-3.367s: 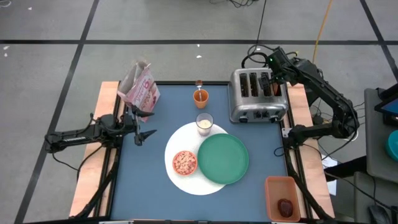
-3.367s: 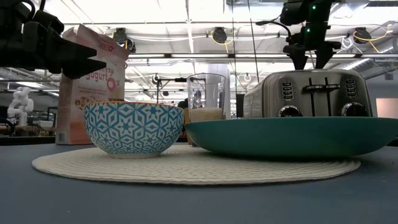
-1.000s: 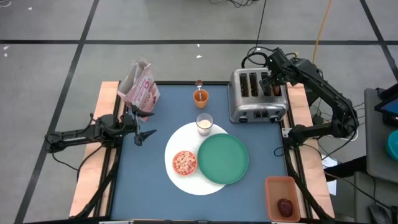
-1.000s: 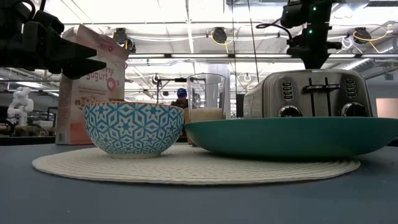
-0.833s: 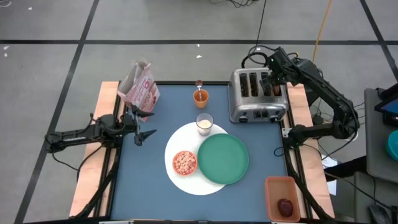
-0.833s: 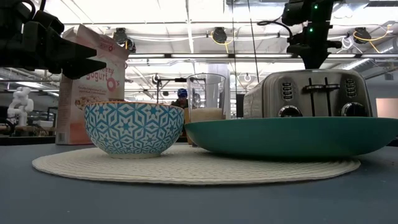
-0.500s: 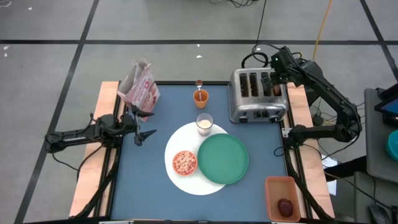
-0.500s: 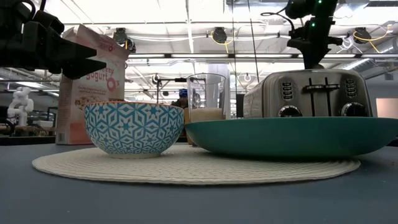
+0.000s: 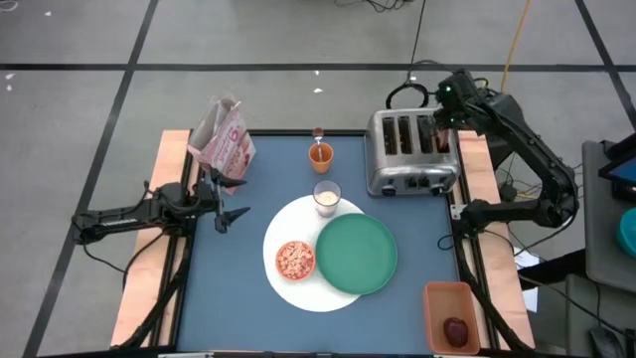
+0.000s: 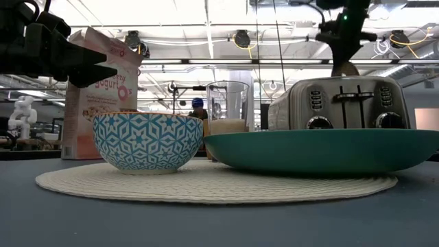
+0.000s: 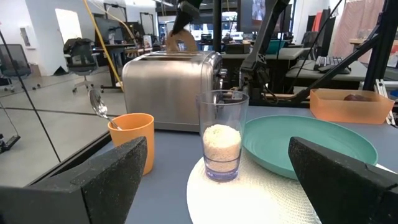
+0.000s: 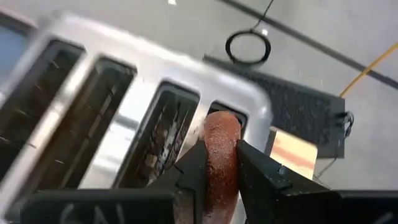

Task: Arrange a breakfast setting
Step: Put the brown toasted bagel on the green plate

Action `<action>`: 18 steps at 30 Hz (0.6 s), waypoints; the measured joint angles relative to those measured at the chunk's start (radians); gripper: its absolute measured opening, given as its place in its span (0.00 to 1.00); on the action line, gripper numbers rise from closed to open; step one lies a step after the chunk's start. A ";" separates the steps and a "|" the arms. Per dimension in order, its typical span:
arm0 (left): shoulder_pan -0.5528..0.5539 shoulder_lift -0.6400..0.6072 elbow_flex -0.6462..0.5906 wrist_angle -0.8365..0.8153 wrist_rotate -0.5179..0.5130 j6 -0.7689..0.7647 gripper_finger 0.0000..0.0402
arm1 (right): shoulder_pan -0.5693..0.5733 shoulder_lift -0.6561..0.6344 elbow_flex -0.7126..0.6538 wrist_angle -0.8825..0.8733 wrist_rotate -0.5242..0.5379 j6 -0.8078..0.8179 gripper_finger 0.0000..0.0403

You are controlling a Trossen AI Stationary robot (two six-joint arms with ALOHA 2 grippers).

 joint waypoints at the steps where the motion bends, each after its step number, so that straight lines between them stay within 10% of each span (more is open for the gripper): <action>1: 0.000 0.000 0.000 0.000 0.000 0.000 0.98 | 0.000 -0.001 0.019 -0.004 0.000 0.000 0.17; 10: 0.000 0.000 0.000 0.000 0.000 0.000 0.98 | 0.001 -0.003 0.160 -0.067 -0.036 0.026 0.17; 18: 0.000 0.000 0.000 0.000 0.000 0.001 0.98 | 0.006 -0.003 0.211 -0.079 -0.305 0.082 0.17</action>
